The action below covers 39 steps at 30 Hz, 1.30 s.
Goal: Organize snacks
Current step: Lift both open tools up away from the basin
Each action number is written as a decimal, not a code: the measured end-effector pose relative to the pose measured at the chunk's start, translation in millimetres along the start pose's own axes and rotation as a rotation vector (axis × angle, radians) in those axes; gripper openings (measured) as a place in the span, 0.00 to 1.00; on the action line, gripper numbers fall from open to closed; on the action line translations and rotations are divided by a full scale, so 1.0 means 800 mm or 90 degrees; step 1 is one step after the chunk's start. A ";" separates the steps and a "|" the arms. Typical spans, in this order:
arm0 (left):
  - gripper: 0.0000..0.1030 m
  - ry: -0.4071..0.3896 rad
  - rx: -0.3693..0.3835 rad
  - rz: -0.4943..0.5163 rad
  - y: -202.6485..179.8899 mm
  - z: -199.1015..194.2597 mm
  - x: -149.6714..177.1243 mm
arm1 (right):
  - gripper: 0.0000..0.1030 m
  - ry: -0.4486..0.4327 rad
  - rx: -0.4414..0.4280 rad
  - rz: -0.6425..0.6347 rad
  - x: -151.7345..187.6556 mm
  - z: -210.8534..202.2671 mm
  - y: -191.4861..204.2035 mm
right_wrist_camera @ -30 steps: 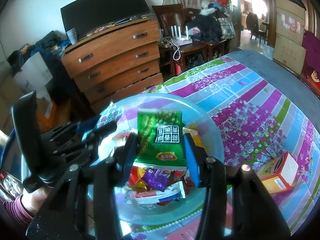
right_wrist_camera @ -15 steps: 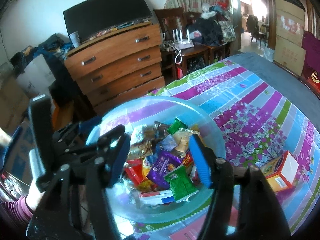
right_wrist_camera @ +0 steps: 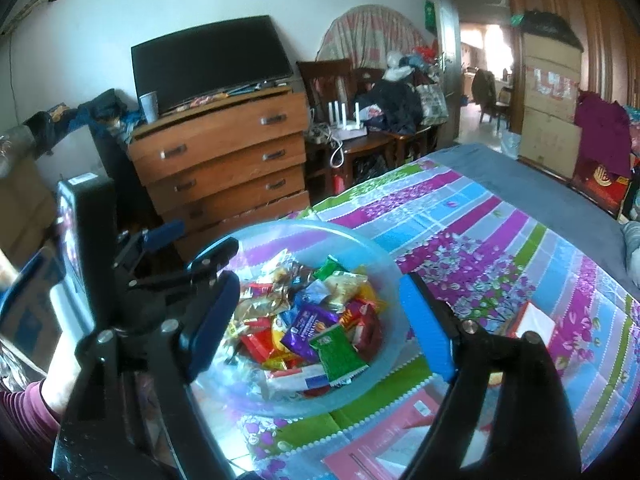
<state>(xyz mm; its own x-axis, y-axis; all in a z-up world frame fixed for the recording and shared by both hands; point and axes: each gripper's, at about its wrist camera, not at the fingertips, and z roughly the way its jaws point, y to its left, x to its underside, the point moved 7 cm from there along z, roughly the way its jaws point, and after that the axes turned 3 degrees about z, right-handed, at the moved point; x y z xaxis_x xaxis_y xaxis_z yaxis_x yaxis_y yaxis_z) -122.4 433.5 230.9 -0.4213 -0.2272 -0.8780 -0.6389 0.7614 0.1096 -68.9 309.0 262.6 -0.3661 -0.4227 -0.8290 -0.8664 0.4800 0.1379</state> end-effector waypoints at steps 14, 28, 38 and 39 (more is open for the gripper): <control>0.73 -0.059 0.009 0.027 -0.036 -0.053 -0.036 | 0.87 -0.051 0.020 0.009 0.003 -0.055 -0.015; 0.73 -0.069 0.021 0.047 -0.071 -0.079 -0.047 | 0.89 -0.071 0.031 0.031 0.015 -0.088 -0.035; 0.73 -0.065 0.046 0.063 -0.096 -0.092 -0.050 | 0.89 -0.095 0.035 0.062 0.024 -0.117 -0.048; 0.73 -0.064 0.050 0.063 -0.098 -0.093 -0.051 | 0.89 -0.097 0.036 0.065 0.025 -0.120 -0.049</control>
<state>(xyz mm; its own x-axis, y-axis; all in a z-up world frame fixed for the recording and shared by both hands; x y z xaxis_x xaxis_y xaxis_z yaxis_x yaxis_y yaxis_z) -103.0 337.7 292.5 -0.4104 -0.0889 -0.9075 -0.5438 0.8228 0.1653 -75.0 207.9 293.0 -0.3920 -0.2499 -0.8854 -0.8054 0.5583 0.1990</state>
